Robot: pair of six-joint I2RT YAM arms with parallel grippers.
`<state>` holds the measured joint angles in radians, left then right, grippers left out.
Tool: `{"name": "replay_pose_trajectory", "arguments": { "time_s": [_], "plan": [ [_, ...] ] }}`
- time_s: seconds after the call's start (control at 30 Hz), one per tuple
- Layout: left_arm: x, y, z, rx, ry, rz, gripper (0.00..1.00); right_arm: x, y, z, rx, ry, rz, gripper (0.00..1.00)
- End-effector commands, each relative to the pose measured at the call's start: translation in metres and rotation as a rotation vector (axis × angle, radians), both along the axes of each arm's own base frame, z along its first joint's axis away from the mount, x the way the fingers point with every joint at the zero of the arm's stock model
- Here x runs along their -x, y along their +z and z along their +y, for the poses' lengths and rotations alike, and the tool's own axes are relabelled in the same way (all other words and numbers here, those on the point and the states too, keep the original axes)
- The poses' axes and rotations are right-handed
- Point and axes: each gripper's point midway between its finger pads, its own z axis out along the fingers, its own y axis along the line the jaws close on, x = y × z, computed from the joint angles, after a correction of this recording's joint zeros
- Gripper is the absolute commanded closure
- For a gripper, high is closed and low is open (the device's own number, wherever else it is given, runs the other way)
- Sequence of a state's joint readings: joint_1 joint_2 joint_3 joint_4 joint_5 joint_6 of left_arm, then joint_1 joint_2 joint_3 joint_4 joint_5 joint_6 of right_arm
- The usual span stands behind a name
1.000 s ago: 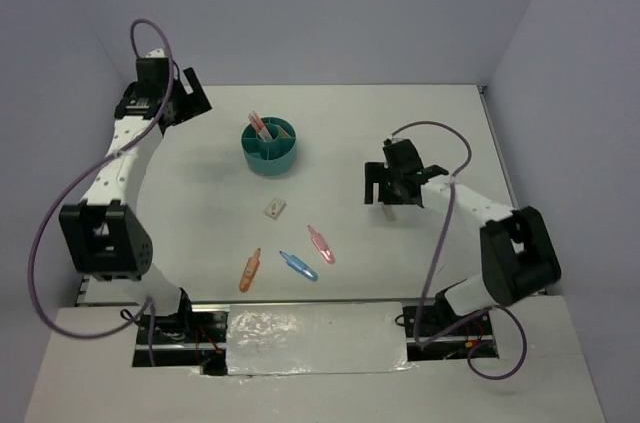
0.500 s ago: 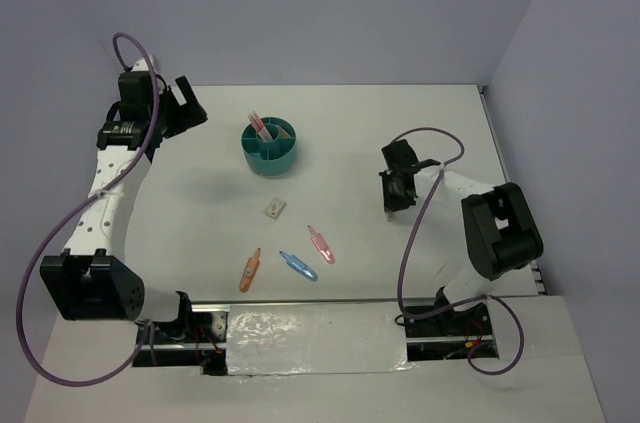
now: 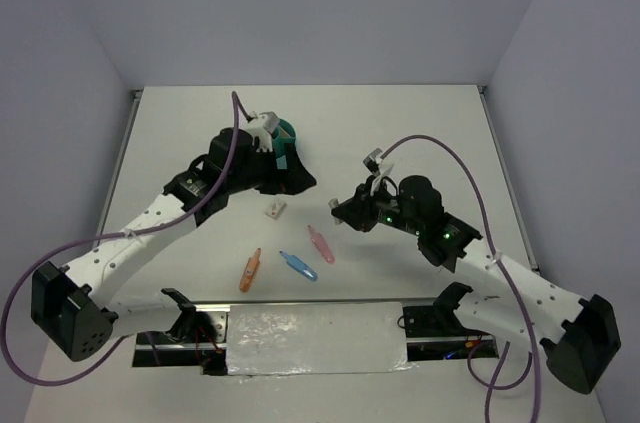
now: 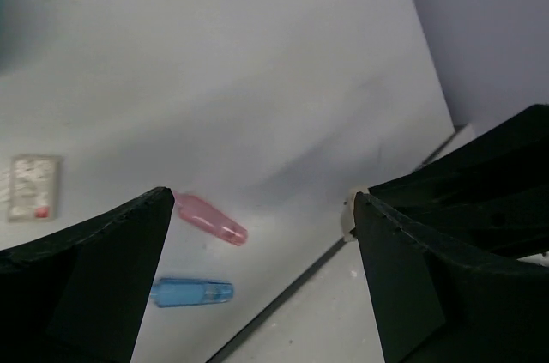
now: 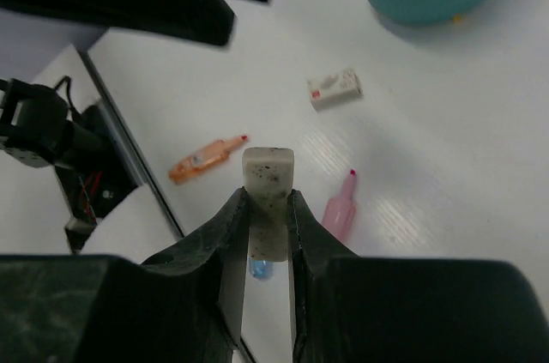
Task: Sort the stationery into containers
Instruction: Pick up the stationery from the center of the board, then place the stationery in the storage box.
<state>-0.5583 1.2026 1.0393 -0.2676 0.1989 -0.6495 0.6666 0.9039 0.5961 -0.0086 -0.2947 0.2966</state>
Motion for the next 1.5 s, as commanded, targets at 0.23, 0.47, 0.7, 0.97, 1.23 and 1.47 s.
{"name": "replay_pose_trajectory", "arguments": {
  "time_s": [0.23,0.47,0.7,0.97,1.23,1.47],
  "plan": [
    [0.039,0.055,-0.081,0.128,-0.104,-0.113,0.02,0.017,0.075,-0.004,-0.095,-0.077,-0.295,1.0],
    [0.042,0.035,-0.092,0.105,-0.13,-0.074,0.24,0.012,0.074,0.0,-0.056,-0.09,-0.28,1.0],
    [0.037,0.038,-0.09,0.069,-0.12,-0.092,0.75,0.012,0.071,0.005,-0.051,-0.08,-0.273,1.0],
    [0.041,0.038,-0.101,0.082,-0.182,-0.084,1.0,0.011,0.08,0.006,-0.09,-0.089,-0.293,0.94],
    [0.02,0.051,-0.076,0.025,-0.123,-0.143,1.0,-0.002,0.069,-0.004,-0.094,-0.176,-0.271,0.0],
    [-0.064,0.057,0.055,-0.224,0.217,-0.261,1.0,-0.024,0.051,-0.047,-0.068,-0.309,-0.207,0.0]
  ]
}}
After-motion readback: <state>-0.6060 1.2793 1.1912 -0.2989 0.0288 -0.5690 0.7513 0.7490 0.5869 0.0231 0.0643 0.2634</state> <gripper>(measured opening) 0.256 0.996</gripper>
